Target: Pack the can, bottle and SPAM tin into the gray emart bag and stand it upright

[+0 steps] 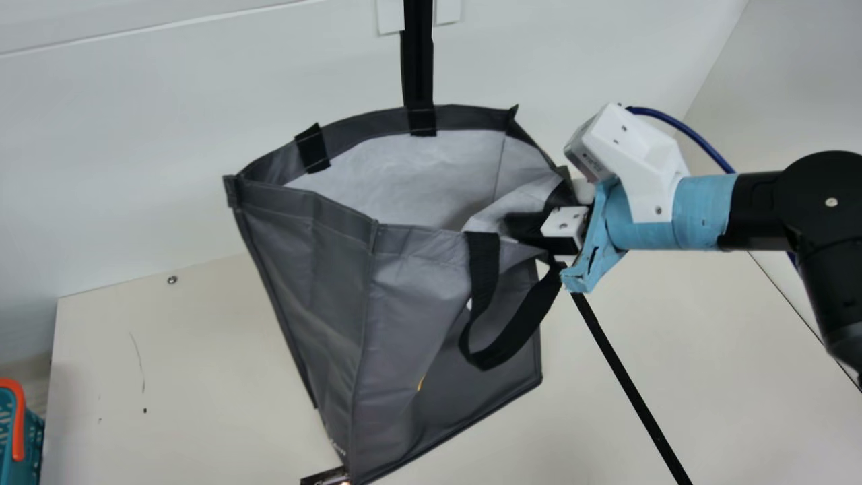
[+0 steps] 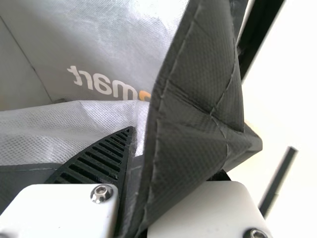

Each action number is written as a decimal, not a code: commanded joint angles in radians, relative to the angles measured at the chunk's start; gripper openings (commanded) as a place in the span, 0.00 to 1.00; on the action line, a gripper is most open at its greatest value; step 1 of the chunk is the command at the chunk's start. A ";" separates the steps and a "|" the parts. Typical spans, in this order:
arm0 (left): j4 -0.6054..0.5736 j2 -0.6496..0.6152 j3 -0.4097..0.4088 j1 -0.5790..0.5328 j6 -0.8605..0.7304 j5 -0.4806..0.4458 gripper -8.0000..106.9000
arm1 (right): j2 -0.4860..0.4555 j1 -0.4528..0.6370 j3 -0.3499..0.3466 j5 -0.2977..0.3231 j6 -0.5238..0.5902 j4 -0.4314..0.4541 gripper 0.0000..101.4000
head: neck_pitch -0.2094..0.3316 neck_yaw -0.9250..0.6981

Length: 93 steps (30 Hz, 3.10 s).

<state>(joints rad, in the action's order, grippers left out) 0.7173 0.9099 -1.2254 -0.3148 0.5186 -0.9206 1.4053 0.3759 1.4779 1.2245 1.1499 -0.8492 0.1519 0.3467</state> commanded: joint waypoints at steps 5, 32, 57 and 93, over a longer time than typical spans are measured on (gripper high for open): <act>0.000 0.000 0.000 0.000 0.000 0.000 0.85 | 0.013 0.049 0.090 -0.004 0.012 0.101 0.00 | 0.023 0.002; 0.000 0.000 0.000 0.000 0.000 0.000 0.85 | 0.179 0.290 0.384 -0.079 -0.004 0.415 0.00 | 0.023 0.002; 0.000 0.000 0.000 0.000 0.000 0.000 0.85 | 0.388 0.476 0.669 -0.066 -0.017 0.551 0.03 | 0.023 0.002; 0.000 0.000 0.000 0.000 0.000 0.000 0.85 | 0.358 0.502 0.921 -0.004 -0.095 0.357 0.94 | 0.023 0.002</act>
<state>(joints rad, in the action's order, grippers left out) 0.7173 0.9099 -1.2254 -0.3148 0.5186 -0.9206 1.7665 0.8807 2.3961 1.2218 1.0556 -0.4880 0.1519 0.3482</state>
